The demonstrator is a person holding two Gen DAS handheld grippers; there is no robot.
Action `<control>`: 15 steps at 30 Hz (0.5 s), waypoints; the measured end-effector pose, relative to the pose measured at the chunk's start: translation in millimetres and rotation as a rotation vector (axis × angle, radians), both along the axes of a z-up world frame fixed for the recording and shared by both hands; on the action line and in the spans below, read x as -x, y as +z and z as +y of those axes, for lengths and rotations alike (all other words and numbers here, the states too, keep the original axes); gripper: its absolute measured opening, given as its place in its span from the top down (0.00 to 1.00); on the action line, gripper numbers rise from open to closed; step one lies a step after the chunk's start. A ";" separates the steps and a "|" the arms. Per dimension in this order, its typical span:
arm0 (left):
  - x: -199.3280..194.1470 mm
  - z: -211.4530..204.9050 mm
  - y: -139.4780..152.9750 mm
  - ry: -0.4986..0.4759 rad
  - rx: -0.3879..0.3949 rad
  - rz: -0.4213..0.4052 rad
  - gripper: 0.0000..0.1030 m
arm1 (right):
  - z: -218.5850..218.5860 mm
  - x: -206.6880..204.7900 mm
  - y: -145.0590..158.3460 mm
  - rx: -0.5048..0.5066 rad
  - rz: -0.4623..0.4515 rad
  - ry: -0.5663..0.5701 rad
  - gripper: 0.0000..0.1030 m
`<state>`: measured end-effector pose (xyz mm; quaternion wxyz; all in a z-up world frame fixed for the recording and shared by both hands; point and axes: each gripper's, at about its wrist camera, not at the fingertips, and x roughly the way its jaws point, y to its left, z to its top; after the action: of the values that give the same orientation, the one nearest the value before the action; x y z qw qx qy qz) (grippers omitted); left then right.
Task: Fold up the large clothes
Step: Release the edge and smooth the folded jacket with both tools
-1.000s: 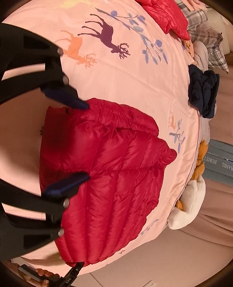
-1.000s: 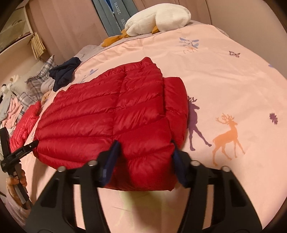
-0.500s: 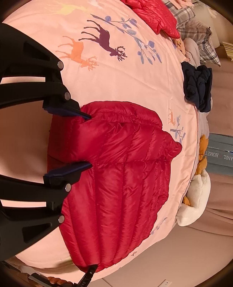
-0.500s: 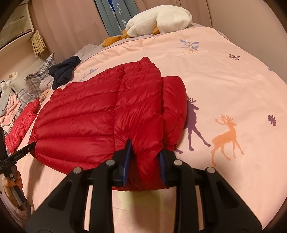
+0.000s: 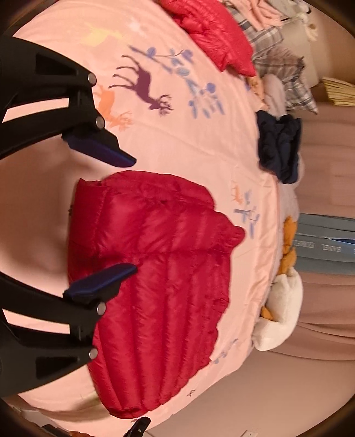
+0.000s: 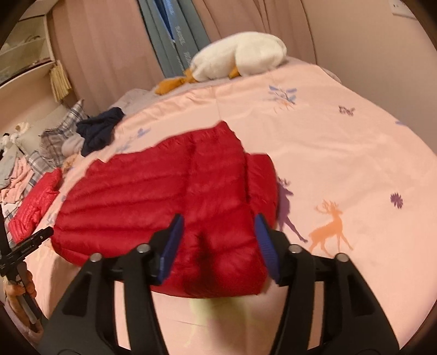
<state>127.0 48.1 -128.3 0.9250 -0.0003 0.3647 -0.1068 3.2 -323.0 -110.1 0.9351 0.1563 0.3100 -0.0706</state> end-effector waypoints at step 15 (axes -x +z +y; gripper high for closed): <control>-10.2 -60.1 -17.1 -0.119 -0.062 0.033 0.29 | 48.0 -39.9 -30.9 0.092 0.120 0.107 0.35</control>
<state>137.2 -12.0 -145.5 0.9104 0.0482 0.3824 -0.1504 43.1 -275.0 -141.0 0.9234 0.0916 0.3700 -0.0439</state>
